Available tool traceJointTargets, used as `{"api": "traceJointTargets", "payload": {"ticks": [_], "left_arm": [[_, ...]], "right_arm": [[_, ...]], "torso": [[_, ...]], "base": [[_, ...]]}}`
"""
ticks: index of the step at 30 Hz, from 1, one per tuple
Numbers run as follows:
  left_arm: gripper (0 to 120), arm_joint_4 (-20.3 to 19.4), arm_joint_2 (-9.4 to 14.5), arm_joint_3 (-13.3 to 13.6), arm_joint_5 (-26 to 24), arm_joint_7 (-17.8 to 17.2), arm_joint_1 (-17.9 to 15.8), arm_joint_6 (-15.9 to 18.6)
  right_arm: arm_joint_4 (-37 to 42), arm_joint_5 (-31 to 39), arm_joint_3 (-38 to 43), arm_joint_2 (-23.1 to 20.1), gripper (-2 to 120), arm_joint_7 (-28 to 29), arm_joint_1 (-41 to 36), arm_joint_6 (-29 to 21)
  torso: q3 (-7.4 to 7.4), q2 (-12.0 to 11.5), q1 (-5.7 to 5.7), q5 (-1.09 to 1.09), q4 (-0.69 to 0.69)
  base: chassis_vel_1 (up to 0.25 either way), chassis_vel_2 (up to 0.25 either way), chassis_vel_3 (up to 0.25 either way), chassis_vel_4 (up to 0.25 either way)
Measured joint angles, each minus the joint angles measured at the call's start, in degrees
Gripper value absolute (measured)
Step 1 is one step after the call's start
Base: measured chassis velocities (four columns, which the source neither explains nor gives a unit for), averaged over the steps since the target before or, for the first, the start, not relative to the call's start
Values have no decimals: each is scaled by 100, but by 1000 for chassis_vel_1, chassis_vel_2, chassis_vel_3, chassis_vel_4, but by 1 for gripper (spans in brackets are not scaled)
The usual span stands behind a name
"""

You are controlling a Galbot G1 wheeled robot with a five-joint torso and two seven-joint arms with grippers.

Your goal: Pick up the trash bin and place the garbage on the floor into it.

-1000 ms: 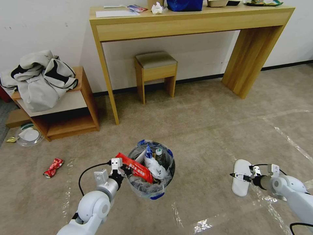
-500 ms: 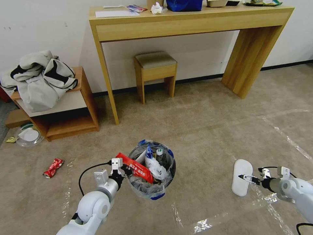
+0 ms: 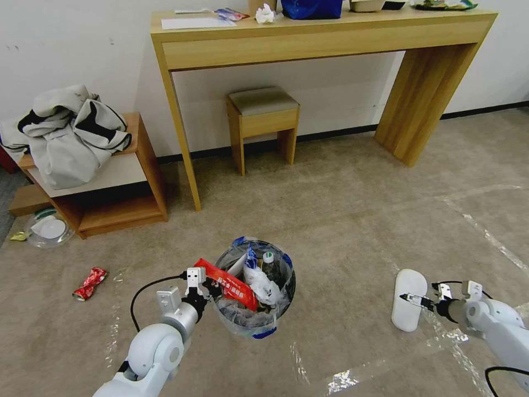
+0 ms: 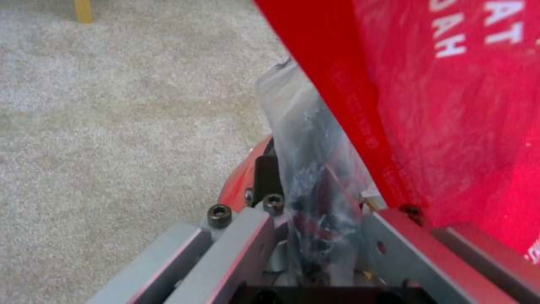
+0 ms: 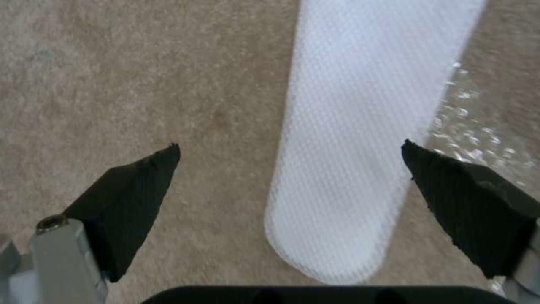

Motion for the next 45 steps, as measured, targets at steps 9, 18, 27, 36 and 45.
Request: {"api": "traceJointTargets", "payload": {"ticks": [9, 18, 27, 36, 45], "left_arm": [[1, 28, -22, -13, 20, 23, 39, -20], [1, 34, -29, -19, -16, 33, -13, -34], [1, 150, -64, 10, -24, 83, -49, -60], [1, 201, -40, 16, -64, 104, -70, -67], [1, 205, -5, -3, -118, 108, -82, -71]], "right_arm": [[-803, -335, -474, 424, 100, -124, 700, 80], [-1432, -601, -612, 681, 100, -193, 1005, 184], [-1875, -739, -456, 739, 100, -254, 1118, 246], [-2090, -837, -342, 806, 100, -272, 1171, 290], [-2216, -917, -228, 919, 100, -246, 1172, 312]], "torso": [[0, 0, 0, 0, 1], [0, 0, 0, 0, 0], [0, 0, 0, -1, -1], [0, 0, 0, 0, 0], [0, 0, 0, 0, 0]], "base": [[0, 0, 0, 0], [0, 0, 0, 0], [0, 0, 0, 0], [0, 0, 0, 0], [0, 0, 0, 0]]}}
